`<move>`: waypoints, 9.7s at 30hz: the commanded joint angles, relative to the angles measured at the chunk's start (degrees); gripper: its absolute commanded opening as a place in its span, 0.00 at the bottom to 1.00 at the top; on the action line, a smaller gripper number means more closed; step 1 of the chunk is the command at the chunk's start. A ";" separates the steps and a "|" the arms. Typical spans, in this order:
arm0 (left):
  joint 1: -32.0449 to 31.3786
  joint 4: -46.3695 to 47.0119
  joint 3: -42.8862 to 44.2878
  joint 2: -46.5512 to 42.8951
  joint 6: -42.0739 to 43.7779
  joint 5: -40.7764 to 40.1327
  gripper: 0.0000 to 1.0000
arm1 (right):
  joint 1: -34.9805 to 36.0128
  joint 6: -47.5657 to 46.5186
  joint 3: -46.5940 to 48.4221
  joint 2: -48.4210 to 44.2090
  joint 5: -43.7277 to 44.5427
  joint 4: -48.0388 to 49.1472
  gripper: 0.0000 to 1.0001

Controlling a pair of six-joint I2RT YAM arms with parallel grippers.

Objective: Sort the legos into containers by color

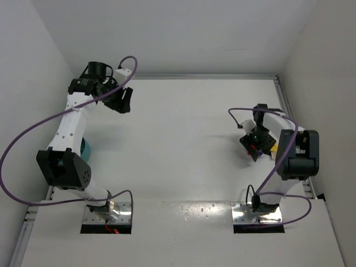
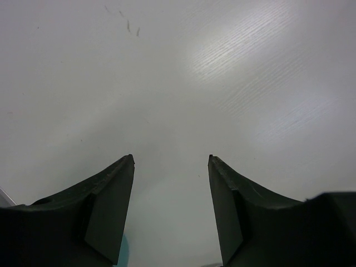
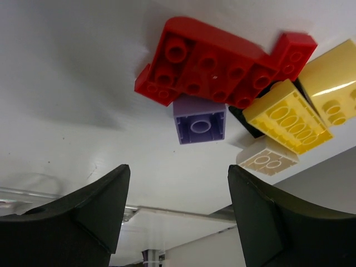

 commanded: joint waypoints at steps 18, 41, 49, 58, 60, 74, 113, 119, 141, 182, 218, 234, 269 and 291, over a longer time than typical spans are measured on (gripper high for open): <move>-0.46 1.07 0.31 -3.03 -3.36 -2.43 0.62 | -1.07 -1.67 5.52 7.75 -1.09 4.59 0.64; -2.05 2.65 -1.45 -3.55 -4.42 -3.49 0.62 | -1.59 -4.39 5.78 6.79 -6.35 2.49 0.23; 0.58 6.68 -8.55 -9.79 -2.22 11.61 0.62 | 0.33 -2.83 21.47 -0.35 -38.24 -15.68 0.19; 0.33 27.51 -22.45 -22.89 -3.10 27.01 0.67 | 4.55 6.49 35.93 6.52 -56.36 -15.54 0.19; -2.30 28.84 -22.98 -22.90 -3.10 28.14 0.67 | 6.57 10.71 37.68 8.45 -61.37 -12.29 0.18; -26.56 36.93 -25.44 -20.09 3.13 24.12 0.70 | 15.63 29.00 44.37 15.22 -79.22 1.95 0.19; -39.31 49.15 -25.80 -10.94 9.73 1.70 0.72 | 21.17 18.98 40.33 8.11 -70.88 -5.60 0.19; -39.31 50.20 -25.27 -9.80 9.03 2.49 0.68 | 21.70 18.28 40.86 8.10 -69.65 -6.22 0.19; -39.84 53.89 -26.85 -10.32 6.84 2.05 0.45 | 23.28 18.28 44.81 10.56 -69.12 -6.74 0.19; 2.16 -1.38 -16.30 -20.87 -12.15 -21.07 0.19 | 15.81 17.22 49.56 19.79 -50.05 -3.66 0.67; 43.21 0.45 -30.72 -20.26 0.85 -9.46 0.20 | 15.81 14.85 64.33 30.87 -44.33 -12.03 0.67; 43.22 4.50 -30.72 -15.25 0.33 -8.32 0.33 | 16.34 14.32 62.65 30.34 -43.28 -12.02 0.67; 28.30 -2.71 -15.42 -14.11 13.51 13.47 0.58 | 9.84 6.24 36.23 14.44 -28.08 -9.57 0.64; -8.01 6.69 -7.60 1.63 11.14 9.34 0.60 | -10.02 -4.31 17.05 -2.44 -13.75 -4.56 0.67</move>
